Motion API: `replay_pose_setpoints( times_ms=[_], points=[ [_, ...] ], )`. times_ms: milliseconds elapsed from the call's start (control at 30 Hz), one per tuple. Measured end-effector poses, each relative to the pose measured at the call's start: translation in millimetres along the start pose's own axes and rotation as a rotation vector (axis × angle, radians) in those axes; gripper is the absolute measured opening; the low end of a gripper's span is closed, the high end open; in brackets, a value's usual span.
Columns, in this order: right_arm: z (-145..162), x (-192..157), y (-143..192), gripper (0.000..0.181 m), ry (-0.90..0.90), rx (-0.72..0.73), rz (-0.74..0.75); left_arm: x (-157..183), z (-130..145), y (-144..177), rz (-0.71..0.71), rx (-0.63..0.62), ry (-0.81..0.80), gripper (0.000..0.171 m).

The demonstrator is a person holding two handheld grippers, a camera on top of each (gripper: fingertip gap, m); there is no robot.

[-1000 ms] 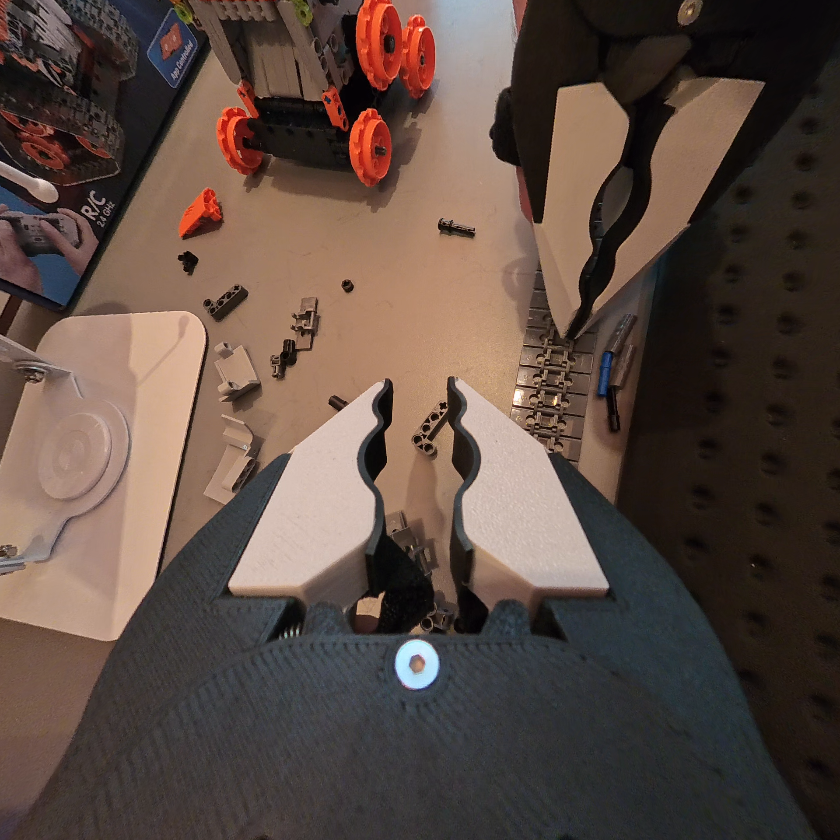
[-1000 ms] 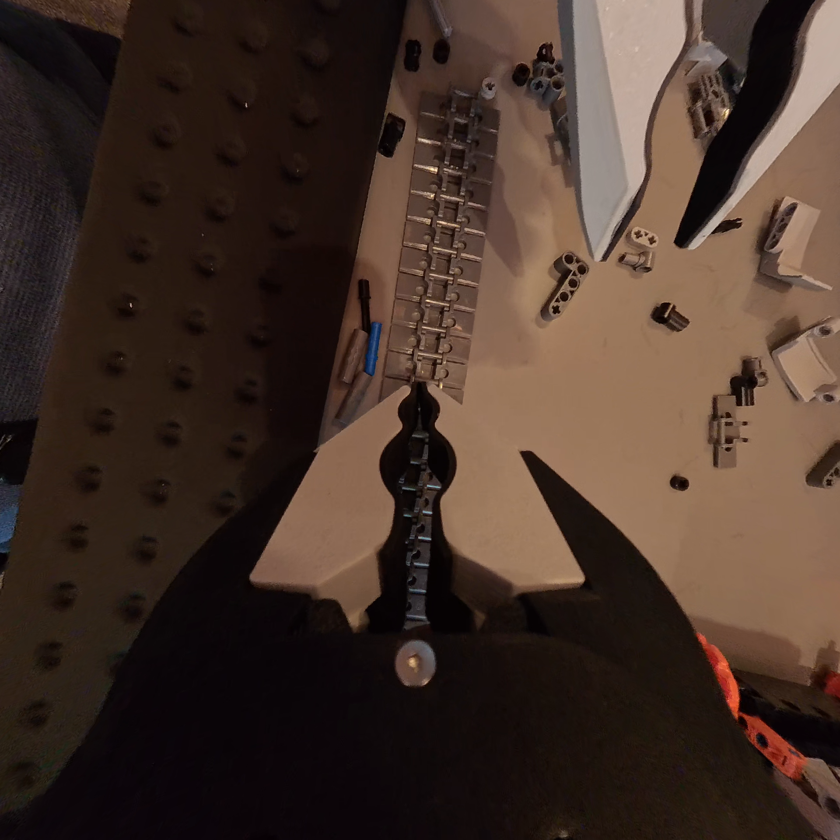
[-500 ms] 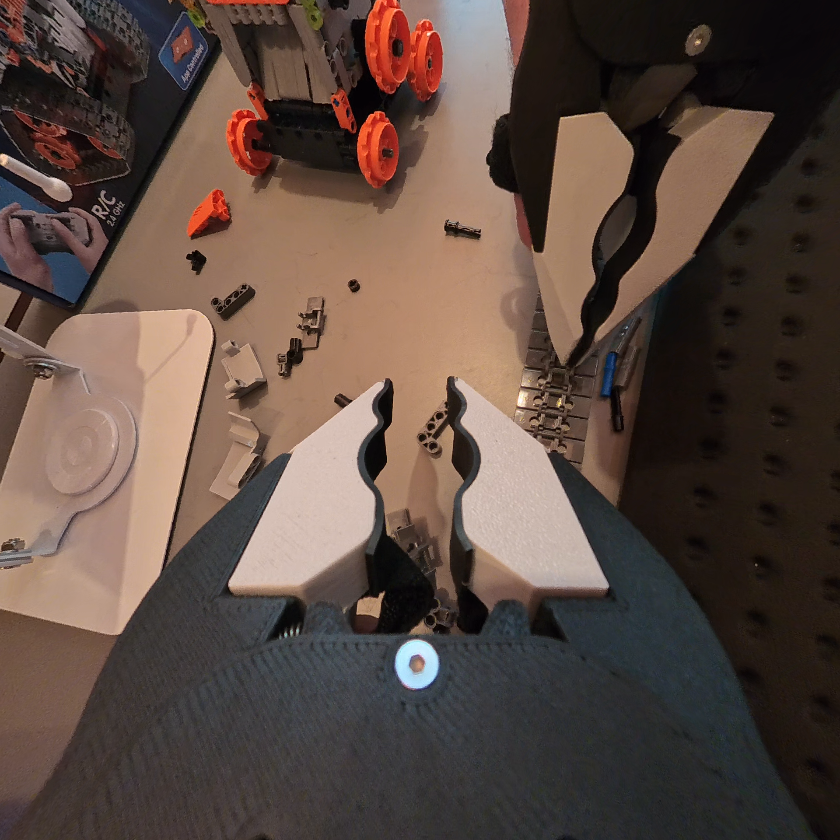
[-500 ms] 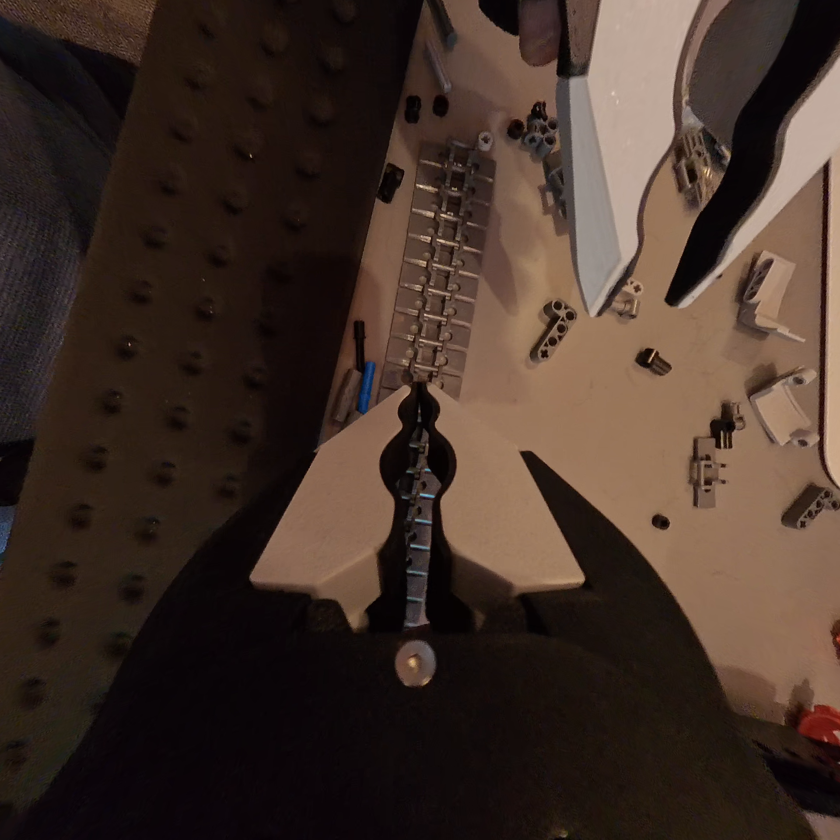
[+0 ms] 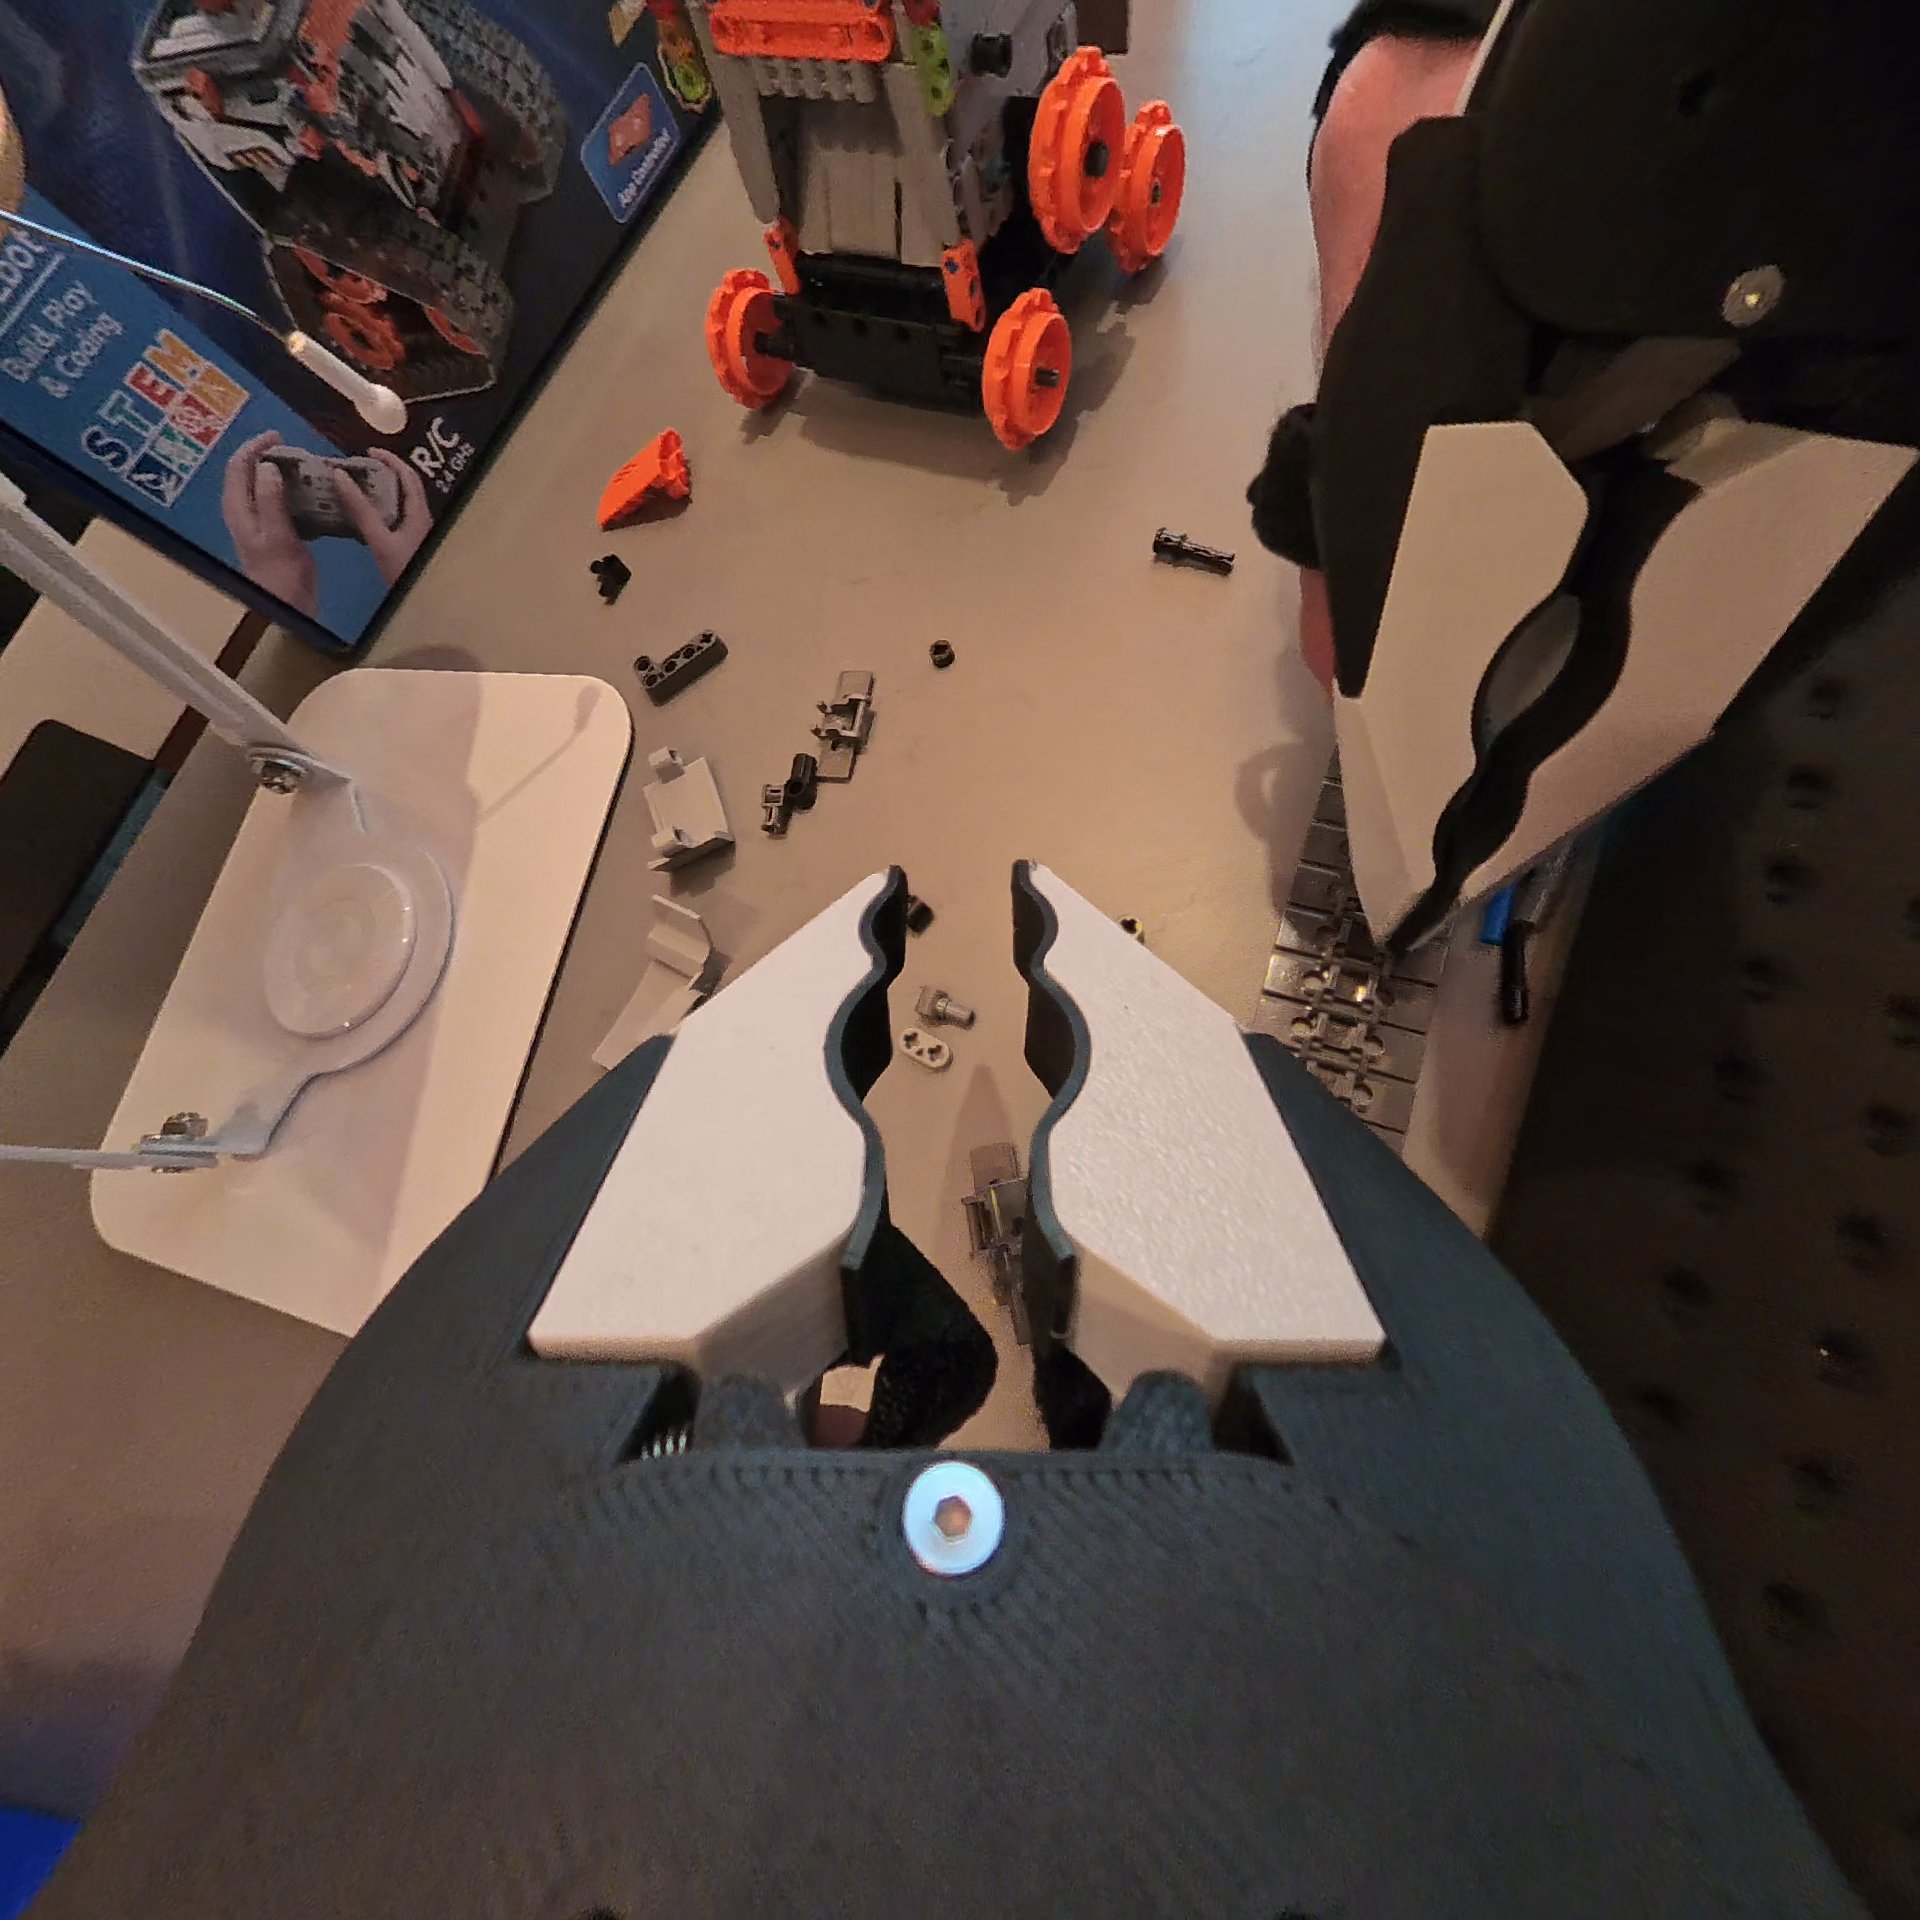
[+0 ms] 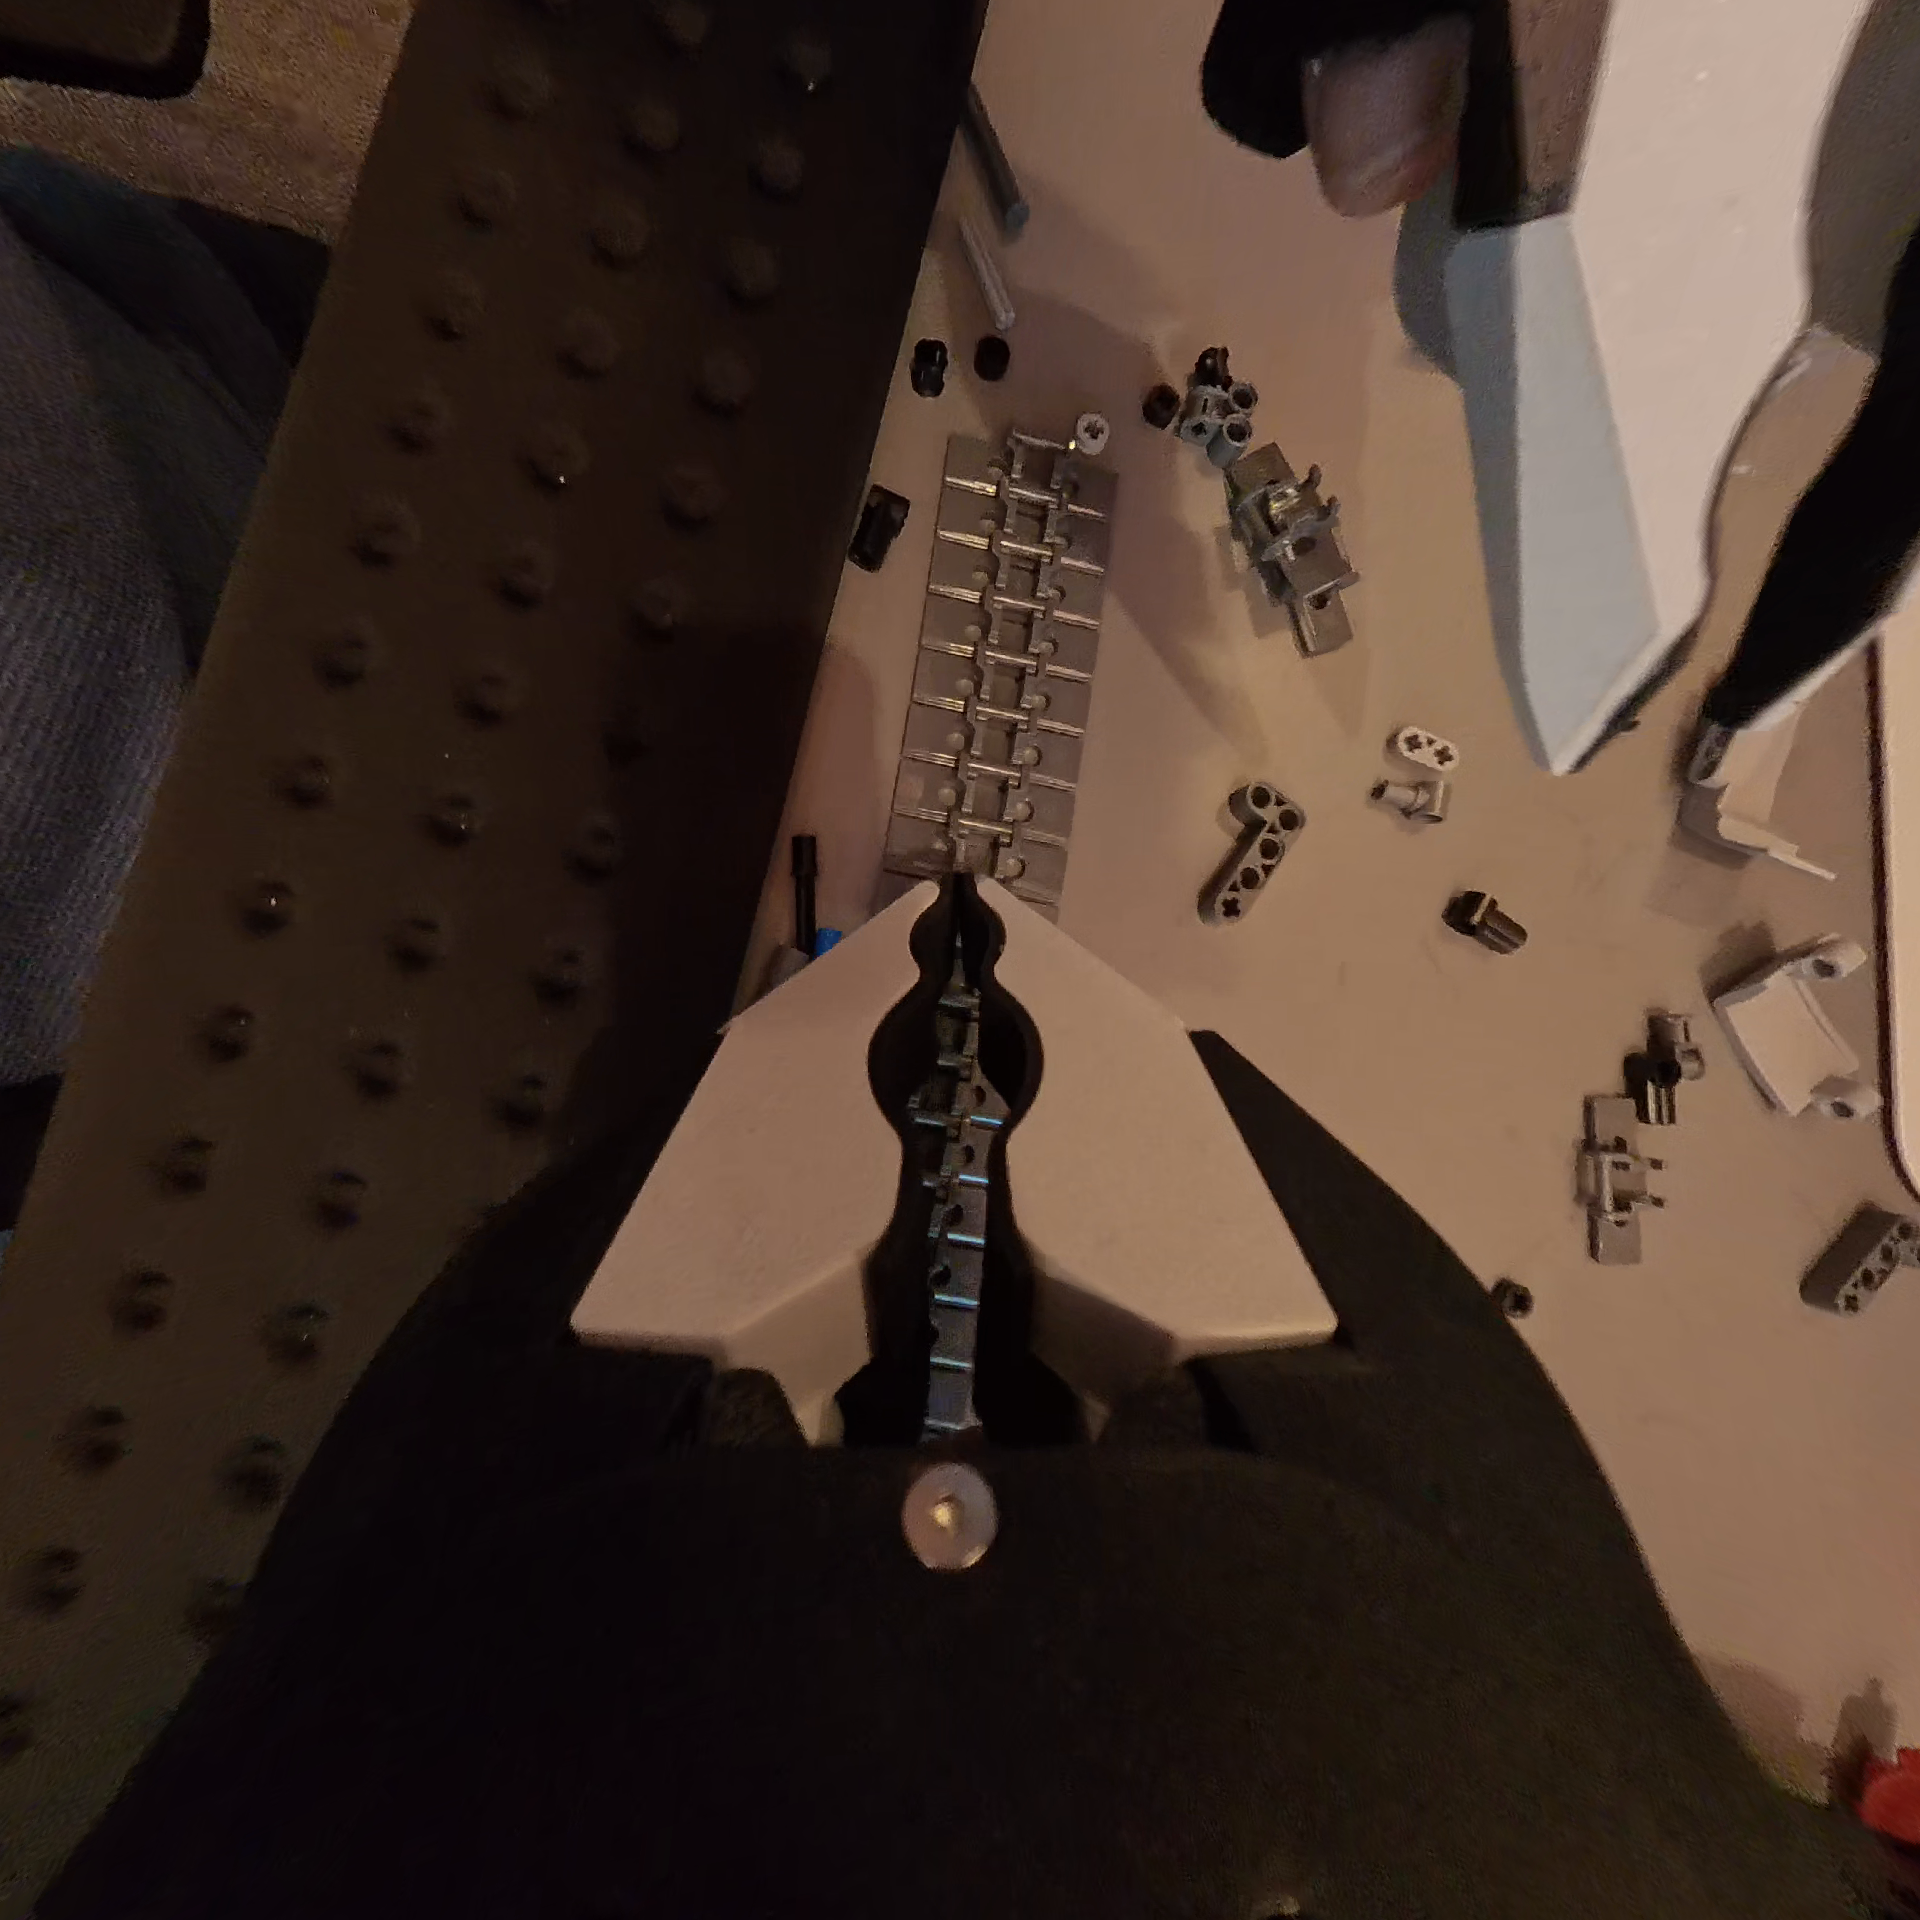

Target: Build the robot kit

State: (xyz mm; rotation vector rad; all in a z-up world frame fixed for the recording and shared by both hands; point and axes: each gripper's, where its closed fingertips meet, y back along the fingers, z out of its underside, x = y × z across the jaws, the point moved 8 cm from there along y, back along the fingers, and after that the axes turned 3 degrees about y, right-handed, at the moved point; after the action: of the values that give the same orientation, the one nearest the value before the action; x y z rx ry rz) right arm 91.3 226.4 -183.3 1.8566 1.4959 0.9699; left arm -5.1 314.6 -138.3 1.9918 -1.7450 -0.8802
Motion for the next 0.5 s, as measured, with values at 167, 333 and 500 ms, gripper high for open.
replay_pose_setpoints(
  times_ms=[167,333,500],
  points=[
    [2,-1,-6,0.0,0.002,-0.032,-0.019,-2,-1,3,-0.01,0.013,0.008,0.019],
    [-6,2,-5,0.0,0.002,0.007,-0.003,-4,-2,5,-0.024,0.027,0.018,0.019],
    [-6,3,-14,0.0,0.009,-0.017,-0.019,-7,-3,8,-0.036,0.042,0.031,0.019]
  ],
)
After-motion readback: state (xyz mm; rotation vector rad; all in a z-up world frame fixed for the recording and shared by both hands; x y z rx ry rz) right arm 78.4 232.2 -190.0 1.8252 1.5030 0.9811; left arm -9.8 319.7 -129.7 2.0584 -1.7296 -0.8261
